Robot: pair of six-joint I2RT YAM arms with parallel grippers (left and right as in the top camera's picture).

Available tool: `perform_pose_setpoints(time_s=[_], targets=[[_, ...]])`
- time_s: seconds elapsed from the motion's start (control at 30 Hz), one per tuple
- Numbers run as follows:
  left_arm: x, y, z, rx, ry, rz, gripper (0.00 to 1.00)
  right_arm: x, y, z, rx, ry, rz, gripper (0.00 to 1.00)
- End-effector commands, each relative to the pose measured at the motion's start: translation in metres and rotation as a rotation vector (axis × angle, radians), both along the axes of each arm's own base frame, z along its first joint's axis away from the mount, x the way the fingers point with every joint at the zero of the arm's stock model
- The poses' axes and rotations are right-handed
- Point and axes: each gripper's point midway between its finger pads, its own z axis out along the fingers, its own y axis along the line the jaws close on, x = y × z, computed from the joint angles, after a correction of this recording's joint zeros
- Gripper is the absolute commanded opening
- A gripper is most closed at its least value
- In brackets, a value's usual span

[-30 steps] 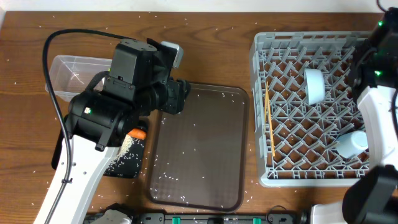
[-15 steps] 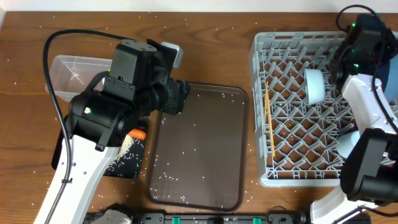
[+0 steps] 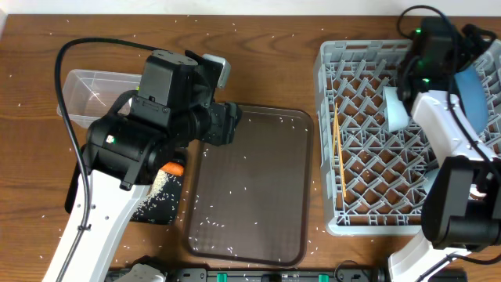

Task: Sort waste into correct bins and load items into the dishwasher rack
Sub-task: 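Stand the dark-blue plate upright in the rack with the right gripper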

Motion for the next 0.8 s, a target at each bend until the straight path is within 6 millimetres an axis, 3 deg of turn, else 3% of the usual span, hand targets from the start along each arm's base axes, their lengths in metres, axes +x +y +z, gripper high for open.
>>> perform_pose_setpoints(time_s=[0.0,0.17,0.33,0.53,0.67,0.77], targets=[[0.0,0.0,0.005,-0.004,-0.013,-0.003,0.68,0.011,0.037,-0.008,0.029,0.022,0.09,0.92],[0.0,0.001,0.004,-0.003,-0.01,-0.003,0.71,0.017,0.07,-0.019,0.106,-0.018,0.147,0.98],[-0.002,0.001,0.003,0.001,-0.003,-0.003,0.72,0.014,0.097,-0.04,0.205,0.019,0.209,0.99],[-0.002,0.001,0.003,0.001,-0.002,-0.003,0.72,0.006,0.105,-0.057,0.311,0.01,0.197,0.99],[-0.002,0.001,0.003,0.001,-0.002,-0.003,0.72,0.001,0.119,-0.058,0.455,-0.024,0.233,0.99],[-0.002,0.001,0.003,0.001,-0.002,-0.003,0.72,-0.004,0.13,-0.045,0.555,-0.073,0.27,0.99]])
